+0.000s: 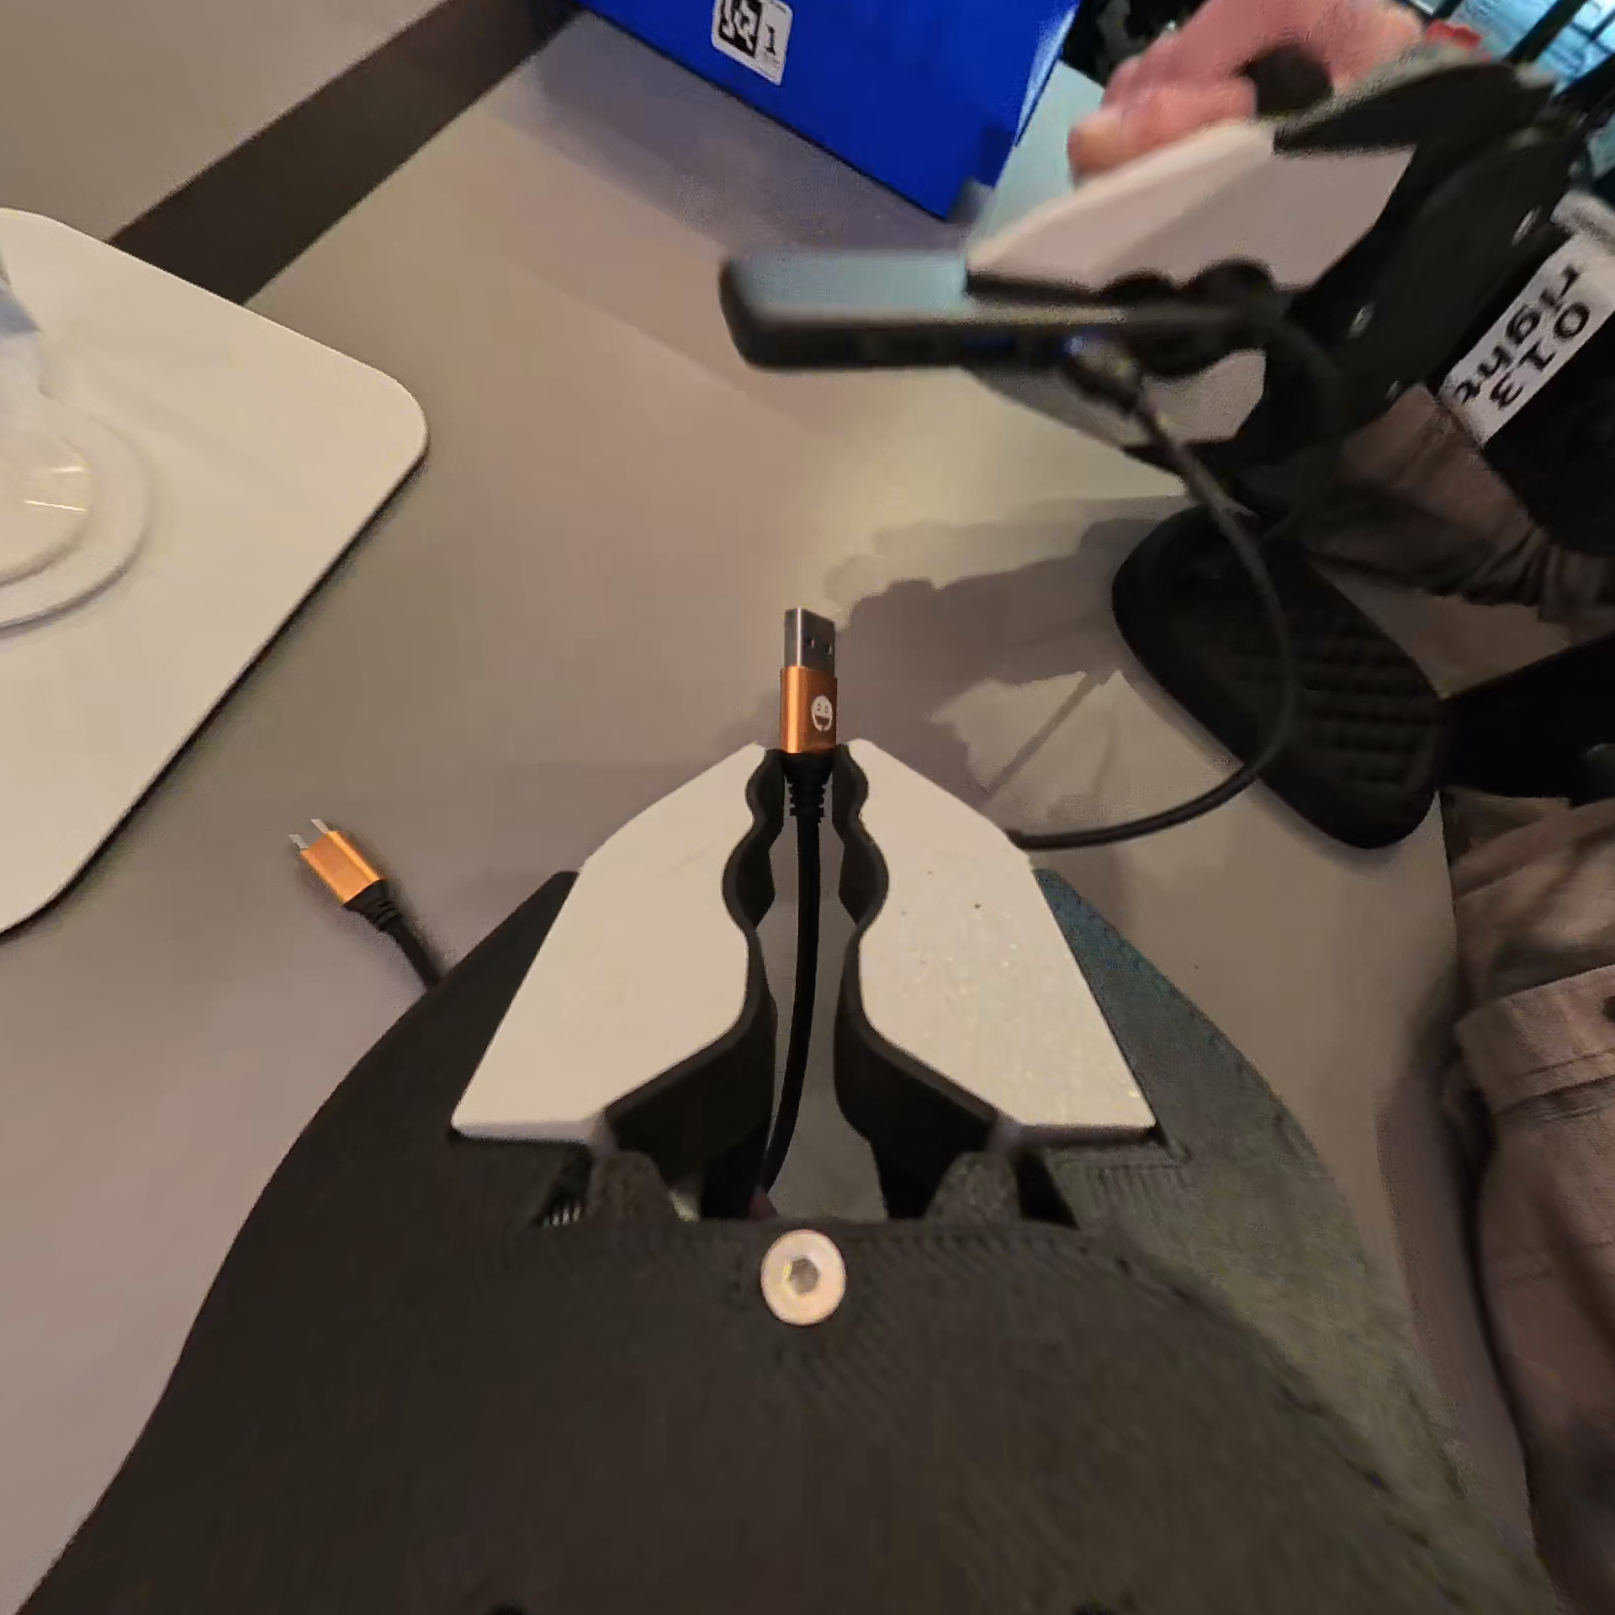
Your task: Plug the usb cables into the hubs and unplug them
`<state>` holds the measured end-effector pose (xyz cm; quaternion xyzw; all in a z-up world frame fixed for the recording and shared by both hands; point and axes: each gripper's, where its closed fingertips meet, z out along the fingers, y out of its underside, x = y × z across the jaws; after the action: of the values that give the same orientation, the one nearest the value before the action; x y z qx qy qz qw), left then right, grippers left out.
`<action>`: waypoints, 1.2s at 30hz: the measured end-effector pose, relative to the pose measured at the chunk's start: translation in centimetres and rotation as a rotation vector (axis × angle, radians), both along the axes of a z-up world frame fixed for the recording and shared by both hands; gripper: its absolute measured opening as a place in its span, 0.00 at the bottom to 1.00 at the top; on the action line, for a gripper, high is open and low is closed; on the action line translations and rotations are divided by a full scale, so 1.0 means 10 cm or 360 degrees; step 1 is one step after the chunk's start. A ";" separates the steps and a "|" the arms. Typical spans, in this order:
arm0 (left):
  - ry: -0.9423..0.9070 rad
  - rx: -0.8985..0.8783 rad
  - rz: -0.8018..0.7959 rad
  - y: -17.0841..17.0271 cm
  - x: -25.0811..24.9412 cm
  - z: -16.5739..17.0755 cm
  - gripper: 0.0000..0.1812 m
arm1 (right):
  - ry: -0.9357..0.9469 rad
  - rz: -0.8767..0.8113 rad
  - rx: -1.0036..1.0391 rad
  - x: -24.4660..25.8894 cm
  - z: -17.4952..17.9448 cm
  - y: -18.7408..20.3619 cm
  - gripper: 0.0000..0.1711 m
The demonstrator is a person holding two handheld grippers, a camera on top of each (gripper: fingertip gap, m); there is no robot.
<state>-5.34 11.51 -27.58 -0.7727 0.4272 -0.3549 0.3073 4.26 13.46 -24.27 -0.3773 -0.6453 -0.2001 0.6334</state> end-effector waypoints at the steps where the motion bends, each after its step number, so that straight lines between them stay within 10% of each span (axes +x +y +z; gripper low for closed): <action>1: 0.0013 0.0011 0.0014 0.02 -0.04 0.03 0.06 | -0.0044 0.0005 -0.0005 -0.01 -0.07 -0.03 0.06; 17: 0.0048 -0.0058 0.0011 -0.17 -0.02 -0.24 0.06 | -0.0785 0.0118 0.0077 0.21 -1.03 -0.49 0.06; 36: 0.0062 -0.0119 -0.0029 -0.16 0.09 -0.34 0.06 | -0.1157 -0.0002 0.0320 0.23 -1.09 -0.29 0.26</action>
<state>-4.42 9.89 -31.00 -0.7865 0.4265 -0.3583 0.2666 6.51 10.52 -35.12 -0.2180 -0.8049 -0.3837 0.3967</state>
